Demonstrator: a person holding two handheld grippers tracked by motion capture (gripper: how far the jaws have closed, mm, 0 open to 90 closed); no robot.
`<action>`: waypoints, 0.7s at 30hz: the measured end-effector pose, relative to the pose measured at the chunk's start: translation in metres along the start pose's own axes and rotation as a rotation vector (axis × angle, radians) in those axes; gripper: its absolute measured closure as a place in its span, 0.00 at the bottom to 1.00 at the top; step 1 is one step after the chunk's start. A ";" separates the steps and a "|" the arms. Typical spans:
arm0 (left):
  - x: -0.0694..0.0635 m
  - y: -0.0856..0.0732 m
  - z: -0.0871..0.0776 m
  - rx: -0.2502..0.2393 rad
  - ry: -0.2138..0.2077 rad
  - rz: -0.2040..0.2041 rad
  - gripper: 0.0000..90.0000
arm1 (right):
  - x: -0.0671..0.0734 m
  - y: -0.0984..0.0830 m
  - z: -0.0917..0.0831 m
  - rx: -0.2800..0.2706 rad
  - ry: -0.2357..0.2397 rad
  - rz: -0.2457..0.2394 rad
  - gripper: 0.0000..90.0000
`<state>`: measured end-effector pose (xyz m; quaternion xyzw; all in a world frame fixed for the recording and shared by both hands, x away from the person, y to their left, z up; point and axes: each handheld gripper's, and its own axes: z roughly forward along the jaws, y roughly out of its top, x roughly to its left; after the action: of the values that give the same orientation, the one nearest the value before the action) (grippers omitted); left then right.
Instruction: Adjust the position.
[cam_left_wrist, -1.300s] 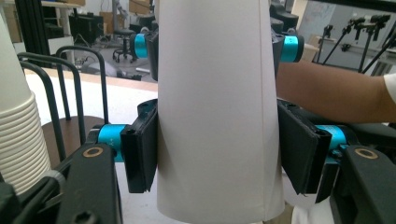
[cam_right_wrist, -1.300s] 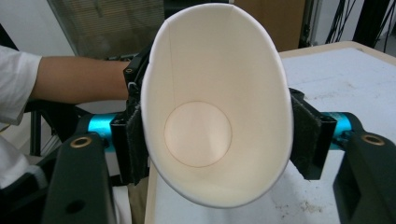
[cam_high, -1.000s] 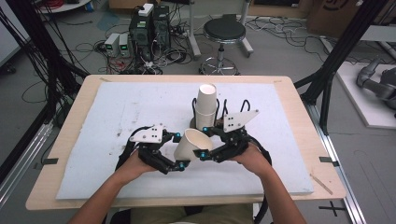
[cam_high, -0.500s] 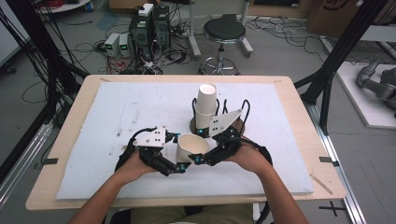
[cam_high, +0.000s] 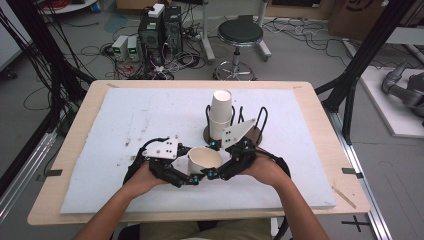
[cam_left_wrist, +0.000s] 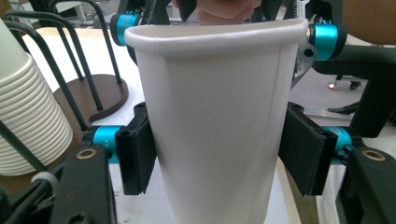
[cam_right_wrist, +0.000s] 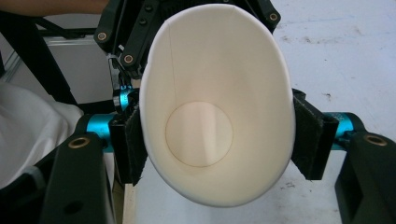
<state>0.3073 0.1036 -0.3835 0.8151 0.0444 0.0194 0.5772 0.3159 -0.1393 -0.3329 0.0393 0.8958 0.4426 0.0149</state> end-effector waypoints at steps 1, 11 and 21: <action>0.000 0.000 0.000 -0.002 -0.003 -0.004 0.39 | 0.000 0.000 0.000 0.001 0.001 -0.002 0.36; 0.003 -0.003 -0.003 -0.001 0.015 -0.025 0.40 | 0.001 -0.003 -0.005 -0.078 -0.029 0.012 0.27; 0.013 -0.003 -0.019 -0.071 0.078 -0.078 0.40 | -0.004 -0.016 -0.029 -0.182 -0.109 0.065 0.26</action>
<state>0.3181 0.1238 -0.3806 0.7905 0.0979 0.0302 0.6038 0.3167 -0.1716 -0.3279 0.0907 0.8481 0.5194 0.0526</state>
